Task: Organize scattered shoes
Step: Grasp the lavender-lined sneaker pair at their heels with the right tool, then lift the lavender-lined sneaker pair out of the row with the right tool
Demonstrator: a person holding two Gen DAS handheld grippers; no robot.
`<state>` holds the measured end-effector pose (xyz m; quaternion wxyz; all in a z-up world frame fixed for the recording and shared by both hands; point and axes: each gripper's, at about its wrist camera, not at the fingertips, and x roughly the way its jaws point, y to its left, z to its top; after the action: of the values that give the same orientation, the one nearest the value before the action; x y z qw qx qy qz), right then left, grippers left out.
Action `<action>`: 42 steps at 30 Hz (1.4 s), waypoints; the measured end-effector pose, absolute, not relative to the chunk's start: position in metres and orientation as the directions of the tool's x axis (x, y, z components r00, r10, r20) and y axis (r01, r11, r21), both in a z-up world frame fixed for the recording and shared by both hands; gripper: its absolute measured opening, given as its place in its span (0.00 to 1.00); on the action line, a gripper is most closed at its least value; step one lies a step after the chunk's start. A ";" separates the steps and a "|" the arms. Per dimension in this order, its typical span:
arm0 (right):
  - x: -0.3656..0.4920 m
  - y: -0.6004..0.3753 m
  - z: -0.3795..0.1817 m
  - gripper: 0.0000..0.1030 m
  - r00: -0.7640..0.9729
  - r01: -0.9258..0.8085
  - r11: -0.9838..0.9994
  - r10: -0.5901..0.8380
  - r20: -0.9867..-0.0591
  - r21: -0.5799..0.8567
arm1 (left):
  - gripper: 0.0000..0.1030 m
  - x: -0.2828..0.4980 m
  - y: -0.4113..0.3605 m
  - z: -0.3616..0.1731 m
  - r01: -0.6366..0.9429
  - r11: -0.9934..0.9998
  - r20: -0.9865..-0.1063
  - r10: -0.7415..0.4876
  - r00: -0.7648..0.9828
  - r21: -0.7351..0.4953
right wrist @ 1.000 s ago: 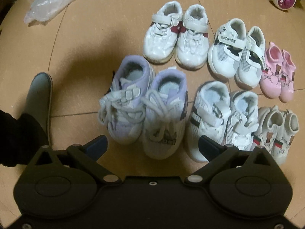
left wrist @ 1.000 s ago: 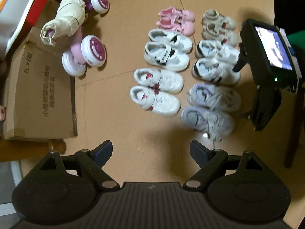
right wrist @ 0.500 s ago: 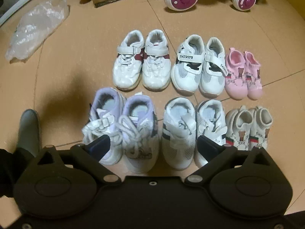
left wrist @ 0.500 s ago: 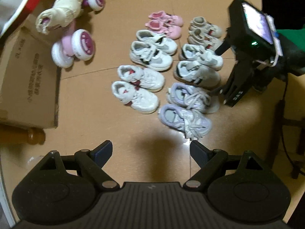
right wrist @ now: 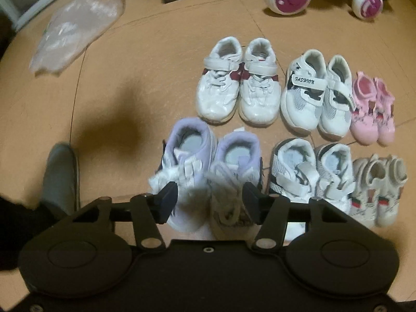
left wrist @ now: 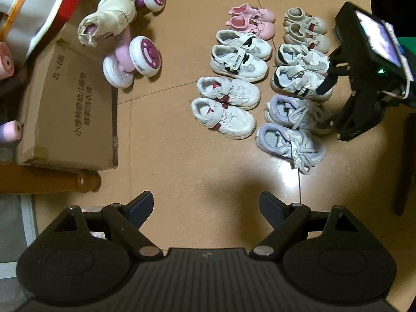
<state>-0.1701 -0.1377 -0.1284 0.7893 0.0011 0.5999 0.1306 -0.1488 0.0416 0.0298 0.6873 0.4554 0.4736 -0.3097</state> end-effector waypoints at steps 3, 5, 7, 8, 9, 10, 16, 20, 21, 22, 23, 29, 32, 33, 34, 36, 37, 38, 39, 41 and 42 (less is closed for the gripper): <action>-0.160 -0.135 -0.134 0.56 0.241 -0.179 0.969 0.212 -0.947 0.171 | 0.86 -0.148 0.046 0.032 0.850 0.402 -0.929 0.006 0.369 0.340; -0.154 -0.130 -0.143 0.56 0.232 -0.171 0.971 0.205 -0.951 0.168 | 0.86 -0.146 0.048 0.036 0.843 0.410 -0.925 0.003 0.380 0.348; -0.147 -0.125 -0.151 0.56 0.226 -0.162 0.973 0.198 -0.954 0.164 | 0.86 -0.145 0.049 0.040 0.836 0.423 -0.922 -0.004 0.388 0.350; -0.144 -0.123 -0.154 0.56 0.225 -0.159 0.974 0.194 -0.955 0.160 | 0.86 -0.144 0.050 0.042 0.833 0.427 -0.920 -0.007 0.392 0.352; -0.141 -0.121 -0.158 0.56 0.224 -0.156 0.975 0.189 -0.956 0.156 | 0.86 -0.143 0.052 0.044 0.830 0.432 -0.918 -0.010 0.396 0.354; -0.137 -0.119 -0.163 0.56 0.219 -0.150 0.977 0.181 -0.959 0.150 | 0.86 -0.143 0.053 0.046 0.826 0.438 -0.916 -0.011 0.400 0.355; -0.121 -0.114 -0.192 0.56 0.199 -0.111 0.988 0.126 -0.972 0.105 | 0.86 -0.137 0.060 0.050 0.815 0.456 -0.914 -0.010 0.406 0.358; -0.119 -0.112 -0.209 0.55 0.199 -0.104 0.990 0.110 -0.974 0.091 | 0.86 -0.135 0.065 0.046 0.815 0.469 -0.922 -0.008 0.388 0.339; -0.119 -0.113 -0.210 0.55 0.200 -0.096 0.991 0.112 -0.973 0.094 | 0.86 -0.133 0.068 0.044 0.814 0.473 -0.923 -0.002 0.384 0.338; -0.120 -0.114 -0.210 0.55 0.202 -0.089 0.991 0.113 -0.973 0.097 | 0.86 -0.133 0.070 0.042 0.813 0.475 -0.924 0.005 0.381 0.338; -0.121 -0.115 -0.208 0.55 0.205 -0.080 0.991 0.119 -0.972 0.104 | 0.86 -0.132 0.072 0.040 0.812 0.476 -0.926 0.012 0.378 0.338; -0.125 -0.123 -0.207 0.49 0.220 -0.041 0.989 0.148 -0.964 0.143 | 0.86 -0.130 0.082 0.039 0.806 0.496 -0.931 0.015 0.364 0.323; -0.124 -0.118 -0.213 0.49 0.220 -0.065 0.989 0.143 -0.965 0.132 | 0.86 -0.127 0.087 0.042 0.795 0.511 -0.928 0.015 0.373 0.328; -0.123 -0.116 -0.215 0.49 0.223 -0.079 0.989 0.138 -0.965 0.123 | 0.86 -0.126 0.089 0.043 0.791 0.516 -0.926 0.014 0.376 0.329; -0.121 -0.114 -0.217 0.50 0.225 -0.093 0.989 0.133 -0.965 0.114 | 0.86 -0.126 0.090 0.044 0.788 0.520 -0.925 0.013 0.379 0.330; -0.118 -0.113 -0.223 0.52 0.224 -0.089 0.990 0.128 -0.966 0.111 | 0.86 -0.127 0.092 0.044 0.788 0.521 -0.926 0.014 0.378 0.329; -0.117 -0.113 -0.225 0.53 0.224 -0.084 0.991 0.125 -0.967 0.109 | 0.86 -0.129 0.093 0.043 0.791 0.517 -0.927 0.016 0.374 0.328; -0.117 -0.110 -0.226 0.58 0.228 -0.092 0.990 0.123 -0.966 0.104 | 0.86 -0.130 0.094 0.043 0.792 0.516 -0.928 0.018 0.371 0.327; -0.117 -0.106 -0.227 0.65 0.227 -0.104 0.990 0.112 -0.968 0.090 | 0.86 -0.129 0.094 0.043 0.793 0.515 -0.929 0.018 0.370 0.326; -0.117 -0.097 -0.229 0.70 0.224 -0.128 0.990 0.089 -0.970 0.061 | 0.86 -0.128 0.095 0.042 0.793 0.515 -0.929 0.018 0.369 0.325; -0.117 -0.093 -0.230 0.70 0.223 -0.140 0.989 0.078 -0.972 0.047 | 0.86 -0.128 0.096 0.042 0.792 0.515 -0.929 0.019 0.370 0.326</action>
<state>-0.1169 -0.0927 -0.2300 0.7816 -0.0252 0.6194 0.0699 -0.1280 0.0957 0.0422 0.7178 0.4120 0.4924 -0.2694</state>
